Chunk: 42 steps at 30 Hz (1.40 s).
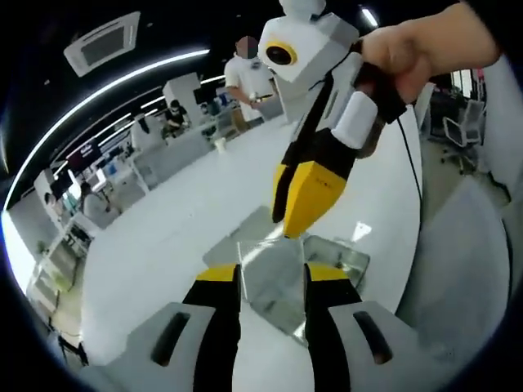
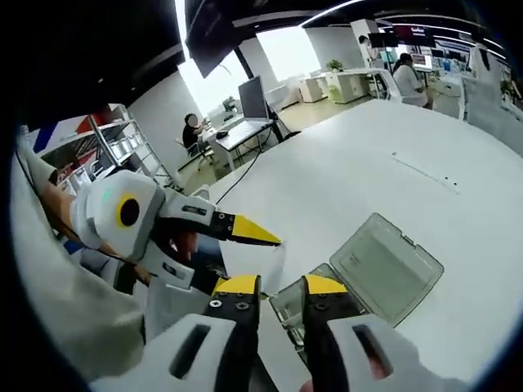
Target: Insert the divider into the dual guide fixture by aligning both edges with the guide slots and pushing it downward to the bottom, including one-sided entry, uneven engagement, binding, and posture correction.
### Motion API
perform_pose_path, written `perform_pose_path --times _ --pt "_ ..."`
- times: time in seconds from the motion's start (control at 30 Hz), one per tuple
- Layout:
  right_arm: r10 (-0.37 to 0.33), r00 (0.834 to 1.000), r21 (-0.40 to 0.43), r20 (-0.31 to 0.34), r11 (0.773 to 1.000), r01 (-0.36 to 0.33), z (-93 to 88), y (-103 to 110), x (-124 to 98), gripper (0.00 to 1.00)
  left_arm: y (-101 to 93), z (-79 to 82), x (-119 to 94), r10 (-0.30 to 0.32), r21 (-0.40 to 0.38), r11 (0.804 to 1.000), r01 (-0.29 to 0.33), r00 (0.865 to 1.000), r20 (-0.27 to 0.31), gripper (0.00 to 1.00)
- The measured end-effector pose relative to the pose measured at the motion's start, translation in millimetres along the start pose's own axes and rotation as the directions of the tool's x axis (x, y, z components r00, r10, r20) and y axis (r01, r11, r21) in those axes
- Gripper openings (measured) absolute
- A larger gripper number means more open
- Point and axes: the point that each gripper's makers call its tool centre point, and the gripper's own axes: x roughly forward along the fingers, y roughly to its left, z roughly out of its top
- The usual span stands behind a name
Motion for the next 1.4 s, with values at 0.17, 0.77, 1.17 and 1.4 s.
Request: perform_pose_path --times 0.17,0.77,1.17,1.4 --pt "-0.004 1.0 0.017 -0.023 1.0 0.004 -3.2 -0.7 4.0 0.14 -3.8 2.9 -0.6 0.001 0.033 0.999 -0.001 1.0 0.006 0.28" --pt "-0.006 0.998 0.062 -0.057 0.998 0.01 -5.0 -0.2 12.5 0.05 -8.7 10.4 -0.2 0.004 0.115 0.993 -0.006 1.0 0.019 0.28" --pt "0.002 0.997 0.082 -0.08 0.997 0.005 -5.8 1.6 13.8 0.0 -11.1 11.9 0.4 0.012 0.187 0.982 -0.016 1.0 0.02 0.28" --pt "0.006 0.996 0.096 -0.088 0.995 0.003 -6.1 2.1 14.6 0.0 -10.9 11.3 0.4 0.015 0.195 0.981 -0.019 1.0 0.024 0.28"
